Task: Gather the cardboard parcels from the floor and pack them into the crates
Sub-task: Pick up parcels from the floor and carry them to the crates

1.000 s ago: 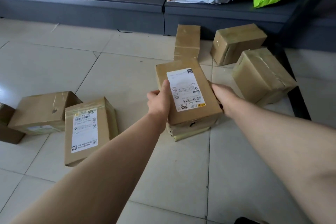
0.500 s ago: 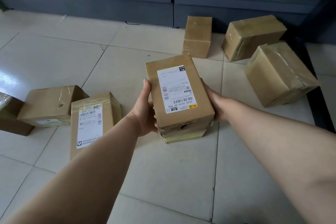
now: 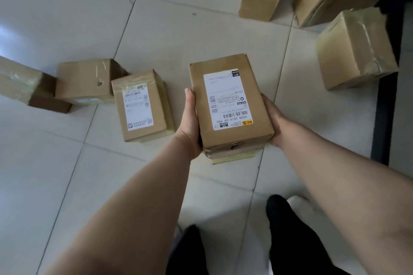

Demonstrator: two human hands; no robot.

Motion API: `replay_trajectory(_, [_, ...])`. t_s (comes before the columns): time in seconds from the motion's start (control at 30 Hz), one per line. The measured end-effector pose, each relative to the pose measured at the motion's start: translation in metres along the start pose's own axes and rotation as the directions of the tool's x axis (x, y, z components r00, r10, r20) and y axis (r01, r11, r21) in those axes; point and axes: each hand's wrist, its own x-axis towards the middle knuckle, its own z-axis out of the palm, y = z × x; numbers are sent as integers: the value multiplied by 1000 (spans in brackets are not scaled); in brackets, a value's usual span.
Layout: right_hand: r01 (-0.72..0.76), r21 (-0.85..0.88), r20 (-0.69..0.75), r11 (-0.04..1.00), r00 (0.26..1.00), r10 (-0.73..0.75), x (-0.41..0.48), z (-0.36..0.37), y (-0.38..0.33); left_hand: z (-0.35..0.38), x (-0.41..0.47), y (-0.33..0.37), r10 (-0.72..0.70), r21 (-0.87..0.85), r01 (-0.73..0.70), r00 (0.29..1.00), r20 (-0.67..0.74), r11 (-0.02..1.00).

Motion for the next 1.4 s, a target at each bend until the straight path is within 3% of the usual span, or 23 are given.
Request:
replay_trajectory(0.17, [-108,-93,-41,990,994,104,-78,24,2,7,-87,-6,-95,-78,91,994,-59,993])
replay_trajectory(0.4, [-180,-55,-83,982,981,175,-188,72,-12,30,-200,37,-130,15,132,986,-103,991])
replay_trajectory(0.77, [113,-132,-42,985,992,-119,-356,118,-182,160,-351,179,75,147,-75,997,7,986])
replay_trajectory(1.0, [275,-156,-44,949,958,-285,-466,128,-265,241,-456,226,194,162,-208,976,96,965])
replay_trajectory(1.27, [429,-144,-142,892,883,-448,-564,116,-301,303,-538,251,261,307,-310,947,188,900])
replay_trajectory(1.4, [487,-114,-281,866,821,-498,-624,121,-289,323,-579,258,247,420,-356,924,292,835])
